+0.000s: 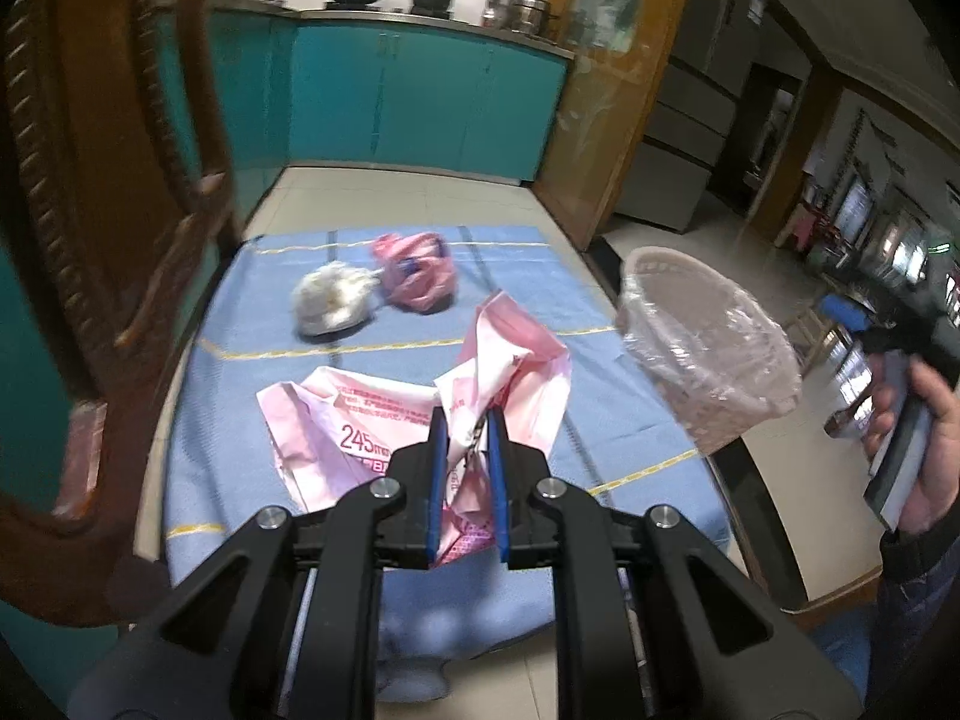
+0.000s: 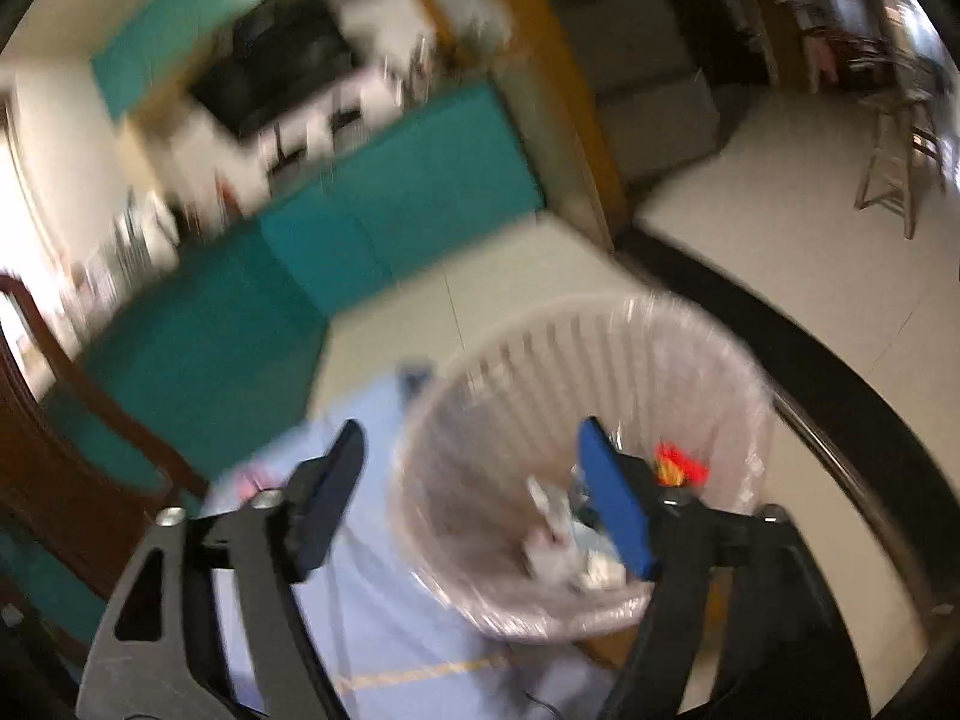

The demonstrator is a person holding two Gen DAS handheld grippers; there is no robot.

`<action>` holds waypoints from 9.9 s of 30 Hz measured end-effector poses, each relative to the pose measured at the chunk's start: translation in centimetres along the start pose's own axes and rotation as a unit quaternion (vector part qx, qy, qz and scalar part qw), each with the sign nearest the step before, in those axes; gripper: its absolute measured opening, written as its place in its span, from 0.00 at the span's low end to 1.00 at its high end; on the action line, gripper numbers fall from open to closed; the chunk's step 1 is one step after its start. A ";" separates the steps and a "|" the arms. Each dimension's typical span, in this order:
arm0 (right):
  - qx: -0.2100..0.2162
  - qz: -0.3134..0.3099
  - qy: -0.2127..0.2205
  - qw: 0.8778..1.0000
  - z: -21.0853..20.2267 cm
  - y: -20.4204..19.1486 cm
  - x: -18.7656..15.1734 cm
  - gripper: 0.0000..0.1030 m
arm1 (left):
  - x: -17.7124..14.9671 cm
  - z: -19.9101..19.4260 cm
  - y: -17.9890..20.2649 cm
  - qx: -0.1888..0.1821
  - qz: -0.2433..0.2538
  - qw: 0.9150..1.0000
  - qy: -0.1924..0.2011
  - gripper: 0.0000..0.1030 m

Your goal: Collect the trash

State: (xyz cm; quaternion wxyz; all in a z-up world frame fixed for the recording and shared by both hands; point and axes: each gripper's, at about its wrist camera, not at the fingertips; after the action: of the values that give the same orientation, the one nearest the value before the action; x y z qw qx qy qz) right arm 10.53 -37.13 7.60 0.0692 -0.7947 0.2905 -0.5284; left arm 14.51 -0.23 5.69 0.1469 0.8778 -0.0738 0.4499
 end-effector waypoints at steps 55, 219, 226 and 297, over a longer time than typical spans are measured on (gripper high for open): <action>0.116 -0.216 -0.150 0.958 0.3 -14.8 -13.4 0.87 | 0.1 4.2 -3.9 0.107 0.008 0.994 -0.031 0.91; 0.074 -0.218 -0.106 0.967 0.3 -14.8 -13.4 0.89 | -1.0 0.1 -2.5 0.136 -0.024 0.990 -0.012 0.97; 0.072 -0.219 -0.112 0.967 0.4 -14.8 -13.6 0.89 | -1.0 0.2 -2.6 0.141 -0.021 0.990 -0.013 0.97; 0.076 -0.223 -0.115 0.965 0.5 -15.0 -14.1 0.89 | -1.2 0.2 -2.5 0.139 -0.018 0.990 -0.014 0.97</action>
State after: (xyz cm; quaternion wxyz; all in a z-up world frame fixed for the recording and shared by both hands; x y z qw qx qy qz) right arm 12.99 -17.39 2.38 0.0425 -0.8875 0.0551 -0.4556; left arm 14.67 2.03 4.15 0.0301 0.8972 0.0036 0.4407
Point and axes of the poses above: each gripper's, at about its wrist camera, not at the fingertips, and z roughly the way its jaws point, y to its right, x to its top, and after that the axes turned 9 degrees about y, right-handed
